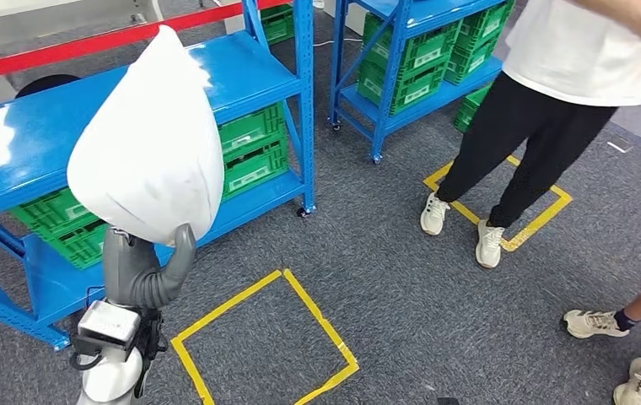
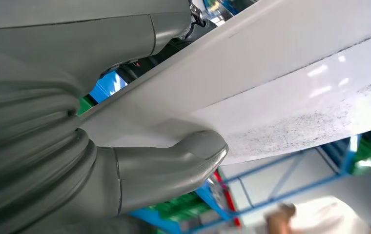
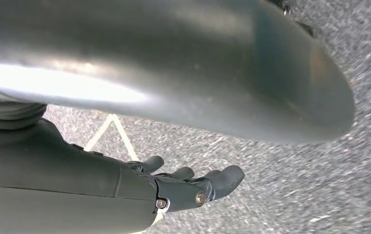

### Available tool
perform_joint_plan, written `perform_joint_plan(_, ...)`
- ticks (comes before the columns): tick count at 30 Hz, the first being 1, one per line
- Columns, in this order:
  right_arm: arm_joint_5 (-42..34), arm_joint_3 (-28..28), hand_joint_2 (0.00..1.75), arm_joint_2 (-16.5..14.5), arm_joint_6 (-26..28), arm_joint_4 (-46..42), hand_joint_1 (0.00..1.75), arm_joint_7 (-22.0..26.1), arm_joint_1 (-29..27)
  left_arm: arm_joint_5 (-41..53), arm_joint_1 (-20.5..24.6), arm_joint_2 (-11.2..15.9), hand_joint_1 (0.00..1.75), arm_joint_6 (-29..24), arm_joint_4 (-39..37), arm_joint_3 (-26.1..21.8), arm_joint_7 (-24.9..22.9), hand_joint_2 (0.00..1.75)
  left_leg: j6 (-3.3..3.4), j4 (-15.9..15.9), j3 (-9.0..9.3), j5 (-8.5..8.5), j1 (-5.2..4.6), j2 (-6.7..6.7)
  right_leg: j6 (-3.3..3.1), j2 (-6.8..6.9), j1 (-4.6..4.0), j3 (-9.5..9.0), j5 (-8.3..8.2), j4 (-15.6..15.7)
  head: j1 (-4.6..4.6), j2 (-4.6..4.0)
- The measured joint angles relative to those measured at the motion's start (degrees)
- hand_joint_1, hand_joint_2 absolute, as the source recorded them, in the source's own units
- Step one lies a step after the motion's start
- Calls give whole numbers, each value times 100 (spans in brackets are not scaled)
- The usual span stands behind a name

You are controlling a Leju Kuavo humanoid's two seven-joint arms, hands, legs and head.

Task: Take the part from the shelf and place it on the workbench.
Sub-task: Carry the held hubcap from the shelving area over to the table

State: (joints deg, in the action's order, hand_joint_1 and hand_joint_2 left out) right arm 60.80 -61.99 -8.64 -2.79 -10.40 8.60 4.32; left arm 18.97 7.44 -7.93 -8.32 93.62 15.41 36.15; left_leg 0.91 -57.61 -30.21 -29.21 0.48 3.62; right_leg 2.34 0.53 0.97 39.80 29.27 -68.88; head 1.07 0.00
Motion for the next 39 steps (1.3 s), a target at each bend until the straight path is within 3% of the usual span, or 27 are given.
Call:
perform_joint_plan(2, 20, 1, 0, 2, -14, 0, 0, -16, 7, -106, -80, 20, 175, 29, 84, -13, 92, 175, -40, -20, 8, -33, -29, 105, -68, 226, -32, -441, -228, 784, -2, 0)
perform_joint_plan(4, 26, 2, 0, 3, -26, 0, 0, -36, 13, -239, -144, 37, 175, 66, 140, -17, 159, 175, -97, -24, 24, -57, -63, 184, -143, 324, -66, -567, -254, 1052, -8, 0)
perform_joint_plan(6, 31, 2, 0, 3, -31, 0, 0, -57, 1, -346, -187, 48, 175, 102, 181, -22, 201, 175, -163, -15, 39, -73, -59, 227, -208, 212, -62, -549, -279, 1064, -9, 0)
perform_joint_plan(8, 37, 2, 0, 6, -31, -1, 0, -73, -8, -389, -223, 59, 175, 117, 223, -29, 223, 175, -231, -209, -34, -230, -37, 26, -286, 106, -30, -543, -312, 1090, -17, 0)
perform_joint_plan(10, 41, 2, 0, 9, -32, -1, 0, -78, -1, -408, -271, 86, 175, 120, 244, -40, 235, 175, -272, -849, -311, -602, -21, -252, -337, -15, -10, -530, -336, 1102, -29, 0)
perform_joint_plan(11, 43, 2, 0, 10, -32, -1, 0, -79, 1, -415, -303, 104, 175, 119, 245, -45, 238, 175, -280, -1256, -499, -786, -18, -310, -347, -84, -11, -521, -341, 1101, -31, 0)
perform_joint_plan(12, 44, 2, 0, 10, -33, 0, 0, -86, -2, -418, -336, 118, 175, 119, 245, -48, 238, 175, -284, -1571, -650, -888, -16, -332, -349, -162, -11, -515, -346, 1100, -32, 0)
perform_joint_plan(13, 44, 2, 0, 10, -33, 0, 0, -97, -10, -419, -369, 129, 175, 116, 247, -49, 240, 175, -284, -1702, -719, -877, -13, -341, -345, -242, -10, -512, -350, 1099, -32, 0)
perform_joint_plan(14, 45, 2, 0, 10, -32, 0, 0, -110, -18, -419, -396, 135, 175, 113, 254, -49, 242, 175, -278, -1588, -673, -744, -8, -354, -337, -325, -7, -512, -357, 1094, -32, 0)
perform_joint_plan(15, 45, 2, 0, 10, -32, 0, 0, -124, -23, -419, -415, 139, 175, 109, 268, -49, 246, 175, -270, -1260, -524, -529, 2, -393, -325, -407, -2, -513, -363, 1088, -32, 0)
perform_joint_plan(17, 54, 2, 0, 10, -31, 0, 0, -139, -22, -419, -435, 148, 175, 97, 299, -49, 251, 175, -255, -449, -167, -175, 36, -664, -280, -560, 2, -494, -376, 1062, -33, 0)
perform_joint_plan(19, 82, 3, 0, 10, -35, 0, 0, -164, -20, -420, -440, 161, 175, 81, 315, -49, 246, 175, -219, -84, -18, -83, 45, -852, -200, -690, 0, -445, -407, 1056, -31, 0)
perform_joint_plan(21, 120, 5, 0, 13, -47, 0, 0, -207, -34, -429, -429, 166, 175, 69, 315, -50, 223, 175, -143, -70, -15, -58, 27, -751, -111, -799, 13, -401, -454, 1081, -28, 0)
perform_joint_plan(22, 134, 7, 0, 13, -55, 0, 0, -224, -42, -439, -418, 164, 175, 67, 310, -50, 210, 175, -97, -59, -10, -36, 28, -683, -83, -754, 11, -378, -447, 1062, -23, 0)
perform_joint_plan(23, 144, 9, 0, 13, -61, 0, 0, -236, -42, -450, -410, 163, 175, 67, 304, -51, 201, 175, -56, -43, -13, -16, 35, -602, -60, -626, -1, -316, -374, 948, -4, 0)
perform_joint_plan(25, 153, 17, 0, 9, -70, 0, 0, -243, -27, -462, -409, 164, 175, 67, 288, -54, 192, 175, -4, -29, -23, 2, 33, -426, -31, -266, -29, -37, -37, 353, 34, 0)
perform_joint_plan(26, 155, 22, 0, 8, -73, 0, 0, -243, -19, -463, -413, 166, 175, 67, 279, -56, 192, 175, 6, -31, -32, 1, 21, -335, -17, -154, -32, 153, 164, -67, 47, -1)
perform_joint_plan(28, 160, 30, 0, 8, -75, 0, 0, -245, -21, -463, -417, 168, 175, 68, 253, -60, 190, 175, 16, -38, -39, -6, 3, -159, -9, -91, -30, 380, 342, -609, 48, -1)
perform_joint_plan(29, 162, 31, 0, 8, -76, 0, 0, -248, -28, -463, -416, 168, 175, 69, 242, -60, 189, 175, 16, -42, -39, -10, -1, -79, -15, -79, -31, 330, 277, -564, 48, -1)
perform_joint_plan(30, 163, 31, 0, 9, -76, 0, 0, -250, -34, -463, -414, 168, 175, 69, 234, -61, 189, 175, 13, -47, -36, -18, -3, -4, -30, -45, -35, 160, 128, -286, 49, -1)
perform_joint_plan(32, 165, 35, 0, 10, -85, 0, 0, -266, -25, -463, -403, 168, 175, 70, 227, -62, 189, 175, -16, -62, -21, -44, -25, 122, -86, 174, -70, -329, -168, 549, 50, 0)
perform_joint_plan(34, 172, 39, 0, 10, -136, 0, 0, -349, -5, -463, -384, 172, 175, 89, 225, -64, 192, 175, -69, -67, -7, -71, -56, 218, -157, 317, -112, -567, -261, 1007, 46, 0)
perform_joint_plan(36, 183, 39, 0, 10, -201, 0, 0, -461, -11, -473, -365, 174, 175, 111, 220, -65, 201, 175, -127, -45, 18, -80, -70, 313, -220, 217, -119, -548, -264, 1048, 42, 0)
perform_joint_plan(37, 180, 39, 0, 9, -217, 0, 0, -496, -22, -493, -359, 175, 175, 115, 219, -66, 213, 175, -164, -53, 30, -99, -65, 298, -250, 161, -104, -551, -281, 1069, 42, 0)
perform_joint_plan(39, 155, 38, 0, 9, -222, 0, 0, -520, -28, -556, -357, 179, 175, 112, 226, -75, 253, 175, -230, -304, -49, -280, -50, 59, -315, 51, -60, -567, -324, 1118, 24, 0)
